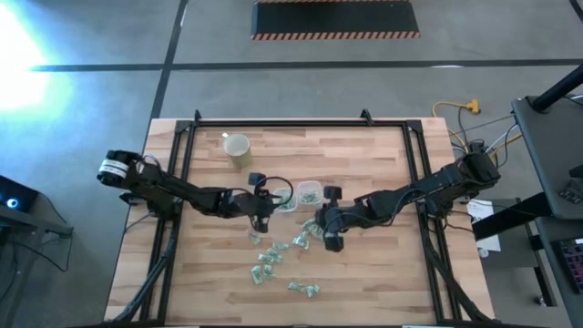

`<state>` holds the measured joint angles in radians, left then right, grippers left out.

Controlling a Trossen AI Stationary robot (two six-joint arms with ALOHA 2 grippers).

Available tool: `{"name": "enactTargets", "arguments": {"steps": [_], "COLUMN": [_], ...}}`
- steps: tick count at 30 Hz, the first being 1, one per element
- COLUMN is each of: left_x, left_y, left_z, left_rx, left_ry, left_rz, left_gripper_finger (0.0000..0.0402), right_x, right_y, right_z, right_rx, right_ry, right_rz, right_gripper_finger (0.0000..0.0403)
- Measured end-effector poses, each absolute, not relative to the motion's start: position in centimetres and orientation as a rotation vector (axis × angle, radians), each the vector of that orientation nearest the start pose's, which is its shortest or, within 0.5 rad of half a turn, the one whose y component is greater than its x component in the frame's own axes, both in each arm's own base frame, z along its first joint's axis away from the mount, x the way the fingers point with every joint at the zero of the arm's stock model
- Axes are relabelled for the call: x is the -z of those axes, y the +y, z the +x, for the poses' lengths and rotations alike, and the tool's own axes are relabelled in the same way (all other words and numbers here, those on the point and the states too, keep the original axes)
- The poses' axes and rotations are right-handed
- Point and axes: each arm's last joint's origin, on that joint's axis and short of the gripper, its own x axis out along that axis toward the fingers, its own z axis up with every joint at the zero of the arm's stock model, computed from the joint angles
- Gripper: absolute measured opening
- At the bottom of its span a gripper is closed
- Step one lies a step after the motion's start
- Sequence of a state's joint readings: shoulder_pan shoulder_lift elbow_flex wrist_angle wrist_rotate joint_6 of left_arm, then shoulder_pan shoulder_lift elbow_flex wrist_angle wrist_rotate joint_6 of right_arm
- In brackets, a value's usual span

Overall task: Pick and place items into bin
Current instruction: Put the stevia packet into the right transparent bin

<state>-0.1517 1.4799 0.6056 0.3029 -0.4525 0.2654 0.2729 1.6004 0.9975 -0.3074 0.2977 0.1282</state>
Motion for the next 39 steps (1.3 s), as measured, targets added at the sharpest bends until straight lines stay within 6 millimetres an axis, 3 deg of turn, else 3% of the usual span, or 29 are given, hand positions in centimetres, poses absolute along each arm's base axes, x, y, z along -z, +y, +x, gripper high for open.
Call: {"name": "enactTargets", "arguments": {"steps": [4,10,18,28,39], "left_x": [-17.5,-19.0,-20.6,-21.4,-21.2], "left_y": [-3.8,-4.9,-6.1,-6.5,-6.5], "left_z": [26.2,23.6,21.2,19.8,19.9], "left_rx": [-0.186,-0.149,-0.082,-0.052,-0.051], "left_ry": [0.638,0.675,0.614,0.588,0.598], "left_rz": [0.408,0.352,0.331,0.31,0.314], "left_gripper_finger": [0.0084,0.0084,0.0084,0.0084,0.0084], "right_x": [-18.9,-16.5,-16.4,-14.7,-14.0], "right_y": [8.3,9.0,9.1,10.7,10.8], "right_z": [30.8,29.6,29.8,28.3,28.3], "right_rx": [0.024,0.005,0.016,-0.055,-0.036], "right_ry": [0.936,1.021,0.967,0.934,0.89], "right_rz": [-0.034,-0.048,0.012,-0.019,-0.078], "right_gripper_finger": [0.0082,0.0082,0.0082,0.0082,0.0082]}}
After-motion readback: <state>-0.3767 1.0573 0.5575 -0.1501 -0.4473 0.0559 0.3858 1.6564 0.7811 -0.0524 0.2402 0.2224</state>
